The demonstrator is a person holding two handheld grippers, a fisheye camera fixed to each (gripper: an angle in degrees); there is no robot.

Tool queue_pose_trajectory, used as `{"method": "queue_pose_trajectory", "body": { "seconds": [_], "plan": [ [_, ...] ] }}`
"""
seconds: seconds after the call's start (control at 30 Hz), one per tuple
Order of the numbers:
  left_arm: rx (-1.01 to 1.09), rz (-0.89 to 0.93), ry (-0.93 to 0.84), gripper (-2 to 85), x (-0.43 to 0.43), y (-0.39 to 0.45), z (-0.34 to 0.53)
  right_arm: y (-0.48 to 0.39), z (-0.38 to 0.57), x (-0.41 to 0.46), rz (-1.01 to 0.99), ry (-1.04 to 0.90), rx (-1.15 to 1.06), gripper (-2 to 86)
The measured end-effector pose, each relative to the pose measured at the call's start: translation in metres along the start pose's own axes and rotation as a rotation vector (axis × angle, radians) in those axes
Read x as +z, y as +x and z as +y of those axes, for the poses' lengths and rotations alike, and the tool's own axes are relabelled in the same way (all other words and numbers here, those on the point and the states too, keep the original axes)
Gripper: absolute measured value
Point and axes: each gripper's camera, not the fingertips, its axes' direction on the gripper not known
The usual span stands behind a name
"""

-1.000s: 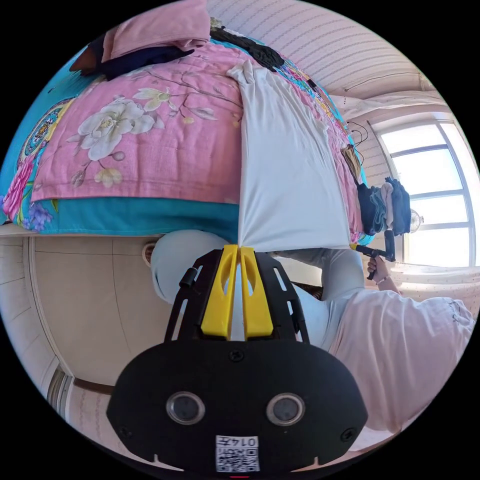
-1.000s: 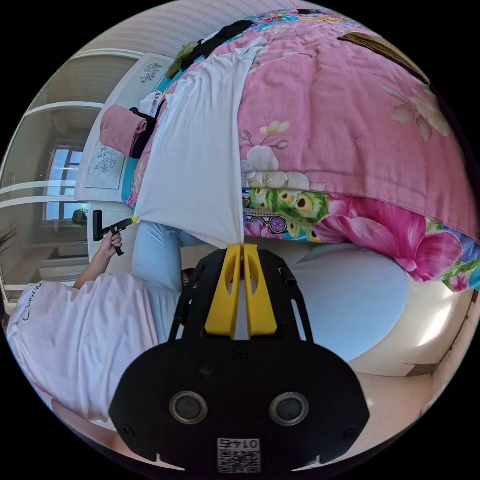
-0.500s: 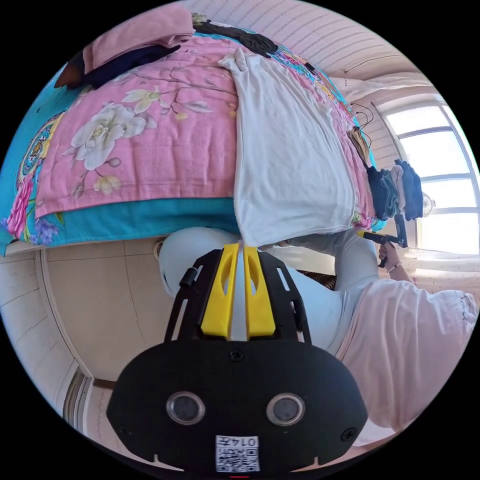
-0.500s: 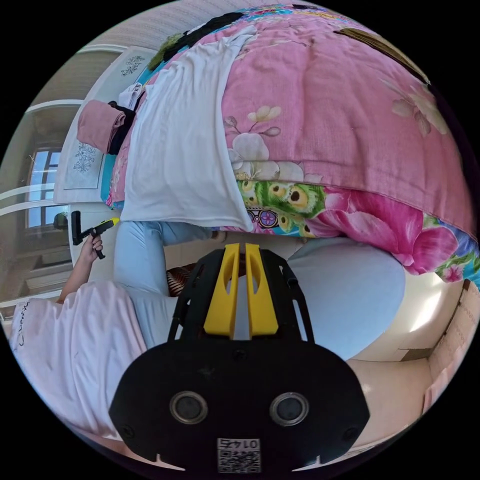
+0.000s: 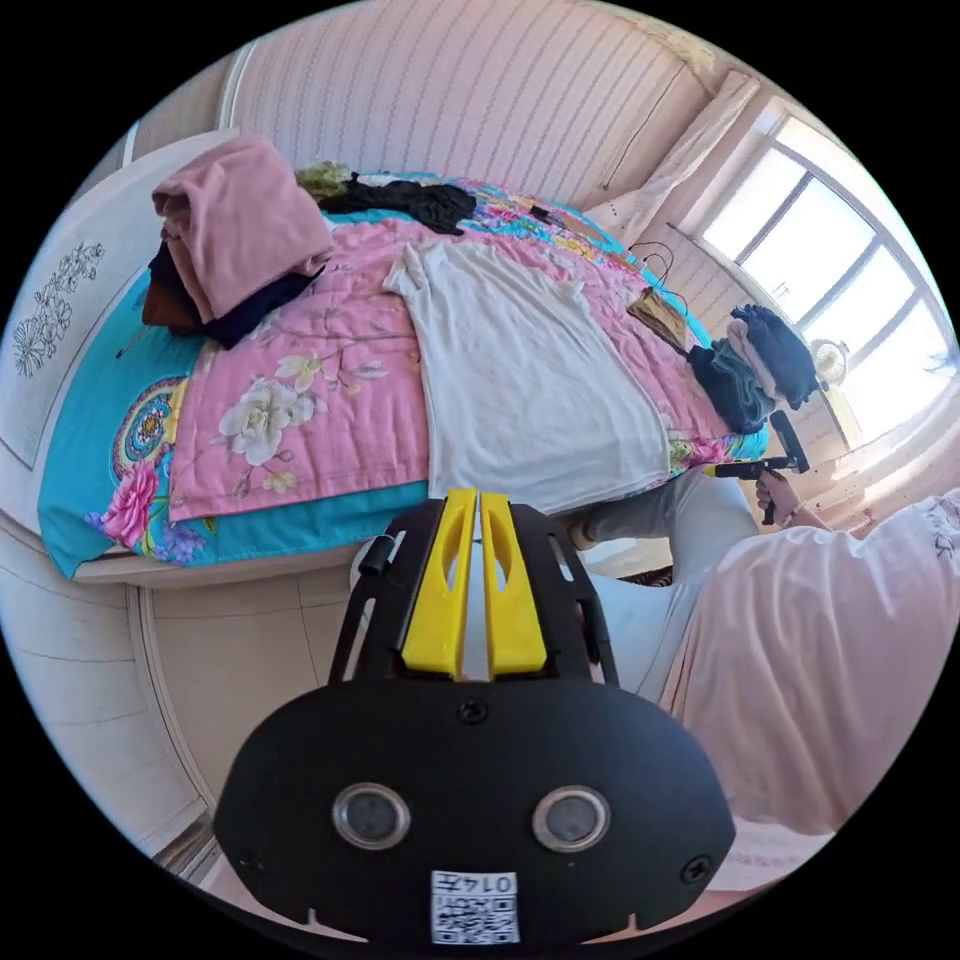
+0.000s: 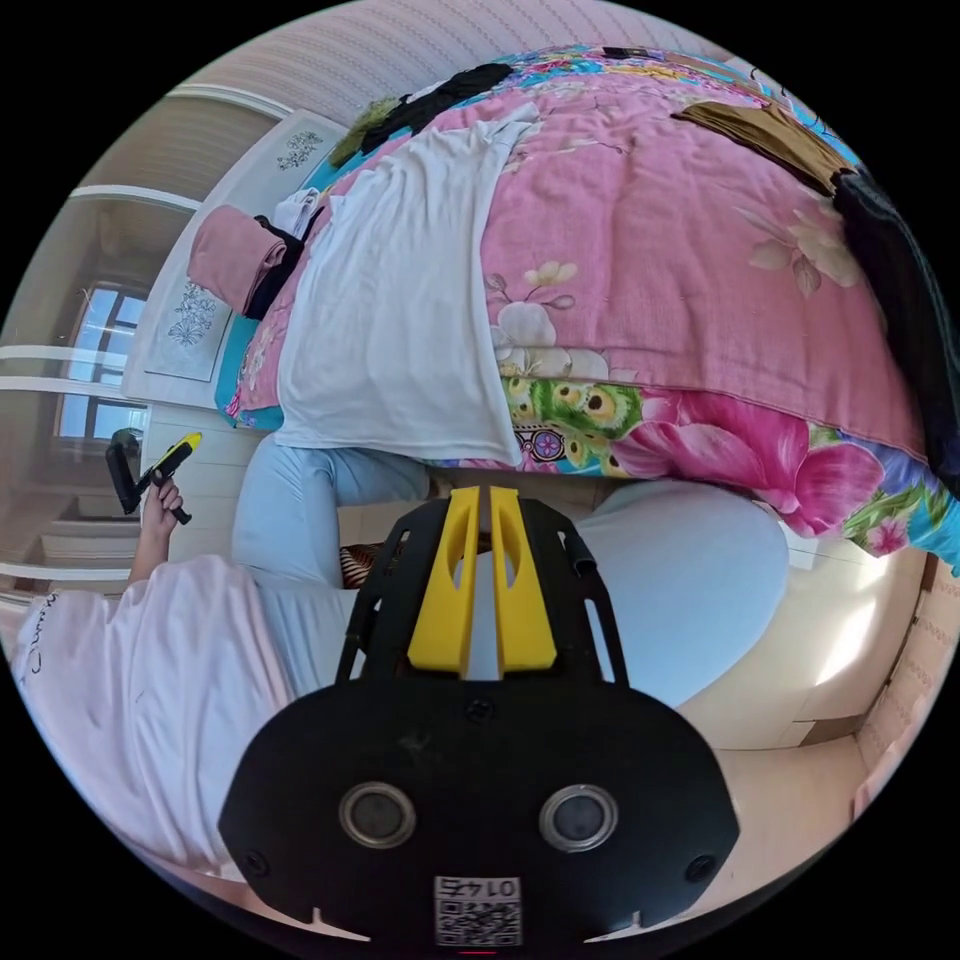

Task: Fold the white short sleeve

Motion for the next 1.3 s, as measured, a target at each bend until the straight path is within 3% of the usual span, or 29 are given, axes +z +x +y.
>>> {"method": "queue_pose_trajectory", "body": {
  "seconds": [0.33, 0.53, 0.77, 1.0, 1.17, 1.3],
  "plan": [
    [0.388, 0.03, 0.316, -0.7, 0.008, 0.084, 0.053, -0.005, 0.032, -0.027, -0.016, 0.122, -0.078, 1.1],
    [0.414, 0.048, 0.396, 4.0, 0.081, 0.096, 0.06, 0.007, 0.013, -0.054, -0.048, 0.205, -0.109, 2.2],
    [0.461, 0.144, 0.287, 4.0, 0.21, 0.073, -0.025, 0.049, -0.082, -0.073, -0.053, 0.239, -0.107, 5.2],
    [0.546, 0.149, 0.154, -0.7, 0.394, 0.068, -0.2, 0.124, -0.274, -0.081, -0.055, 0.275, -0.057, 6.5],
    [0.506, 0.188, 0.011, -0.8, 0.489, 0.068, -0.271, 0.173, -0.356, -0.082, -0.146, 0.375, 0.082, 7.5],
    [0.491, 0.217, -0.026, -0.8, 0.534, 0.063, -0.283, 0.214, -0.38, -0.077, -0.346, 0.365, 0.182, 2.1]
  ]
}}
